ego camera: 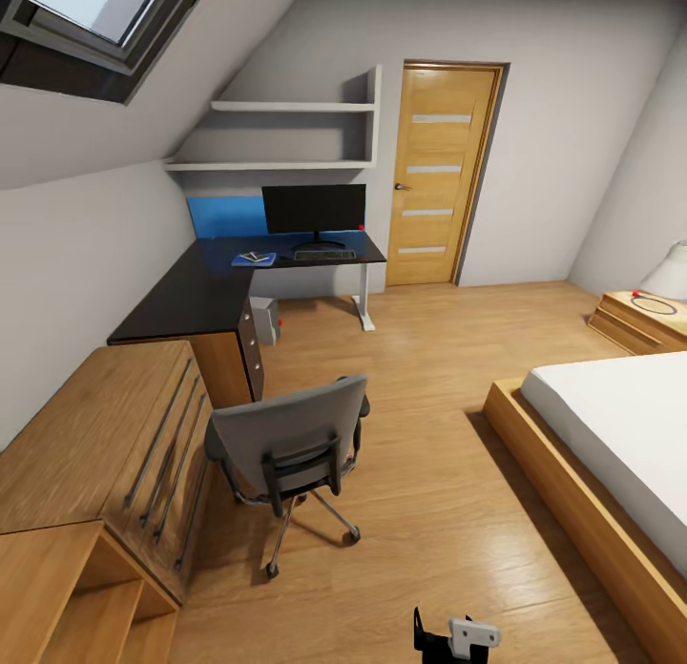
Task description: In the bedroom, organize the workspace by keeping the computer under the desk, ensuring the monitor is on the desk, placing the keyboard on the desk next to the monitor, placing the mouse on the desk next to the keyboard, moving the folder from the swivel chair onto the desk next to the mouse, stacking the notebook on top of the folder with the pen on top of the notebook, and positioning the swivel chair next to the desk.
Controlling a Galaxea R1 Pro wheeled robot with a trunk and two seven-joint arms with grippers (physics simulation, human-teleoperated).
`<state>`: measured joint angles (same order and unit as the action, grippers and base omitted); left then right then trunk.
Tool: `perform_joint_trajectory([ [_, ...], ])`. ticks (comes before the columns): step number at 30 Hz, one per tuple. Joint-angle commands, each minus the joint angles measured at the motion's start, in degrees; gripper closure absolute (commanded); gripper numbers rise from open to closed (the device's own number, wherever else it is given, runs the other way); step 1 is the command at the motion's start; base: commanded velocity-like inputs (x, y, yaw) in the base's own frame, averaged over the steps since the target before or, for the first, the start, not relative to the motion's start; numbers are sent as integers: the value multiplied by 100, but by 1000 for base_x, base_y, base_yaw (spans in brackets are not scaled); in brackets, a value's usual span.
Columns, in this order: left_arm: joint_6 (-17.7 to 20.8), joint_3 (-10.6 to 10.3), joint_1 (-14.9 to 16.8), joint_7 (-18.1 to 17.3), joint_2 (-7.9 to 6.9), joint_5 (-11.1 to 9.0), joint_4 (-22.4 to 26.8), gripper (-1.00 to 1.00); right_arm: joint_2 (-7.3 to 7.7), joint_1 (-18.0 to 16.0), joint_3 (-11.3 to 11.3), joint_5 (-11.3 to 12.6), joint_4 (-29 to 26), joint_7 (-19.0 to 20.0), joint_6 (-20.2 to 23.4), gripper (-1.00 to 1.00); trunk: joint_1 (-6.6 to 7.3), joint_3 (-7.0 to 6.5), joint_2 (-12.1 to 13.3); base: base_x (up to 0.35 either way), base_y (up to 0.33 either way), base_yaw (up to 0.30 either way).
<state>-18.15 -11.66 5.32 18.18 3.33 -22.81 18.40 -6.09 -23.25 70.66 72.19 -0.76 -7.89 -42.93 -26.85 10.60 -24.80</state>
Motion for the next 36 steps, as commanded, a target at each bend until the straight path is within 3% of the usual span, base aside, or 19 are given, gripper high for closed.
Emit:
perform_joint_trajectory([
  [1, -19, -48, 4, 42, -1, -39, 4, -100, 0, -3, 49, -3, -5, -59, -4, -100, -25, 29, -52, -2, 0, 0],
  [5, -4, -47, 4, 47, 10, -45, 15, -100, -4, -4, 52, -3, -9, -61, -4, -100, -113, 101, -213, 0, 0, 0],
  [6, 375, -63, 14, 100, 198, -16, 773, -100, 17, -4, 20, -12, -50, -63, 2, -100, -135, 119, -253, 0, 0, 0],
  [11, 1528, -57, 251, 115, 207, -3, 1560, -100, 7, -29, -3, -9, -225, -74, 147, -100, -245, 209, -453, 0, 0, 0],
  [12, 2030, -48, 1033, 123, 241, -36, 1661, -100, 3, -458, -7, -10, -454, -71, 1281, -100, -267, 227, -493, 0, 0, 0],
  [17, 2484, -47, 1821, 119, 334, -49, 1421, -100, 2, -1200, -8, -12, -518, -65, 2473, -100, -377, 317, -694, 0, 0, 0],
  [21, 2631, -41, 2229, 115, 347, -61, 1267, -100, 1, -1547, -8, -12, -533, -64, 2916, -100, -464, 388, -854, 0, 0, 0],
  [29, 2588, -17, 2426, 70, 335, -269, 961, -100, -8, -1725, -38, 18, -497, -65, 2993, -100, -640, 532, -1175, 0, 0, 0],
  [33, 2335, -8, 2455, 59, 270, -357, 811, -100, -2, -1741, -47, 38, -471, -77, 2431, -100, -728, 604, -1336, 0, 0, 0],
  [35, 2236, -7, 2463, 56, 227, -383, 749, -100, 1, -1715, -46, 40, -463, -79, 1789, -100, -772, 640, -1416, 0, 0, 0],
  [36, 2229, -6, 2463, 55, 224, -385, 744, -100, -3, -1708, -42, 38, -463, -83, 1696, -100, -794, 658, -1456, 0, 0, 0],
])
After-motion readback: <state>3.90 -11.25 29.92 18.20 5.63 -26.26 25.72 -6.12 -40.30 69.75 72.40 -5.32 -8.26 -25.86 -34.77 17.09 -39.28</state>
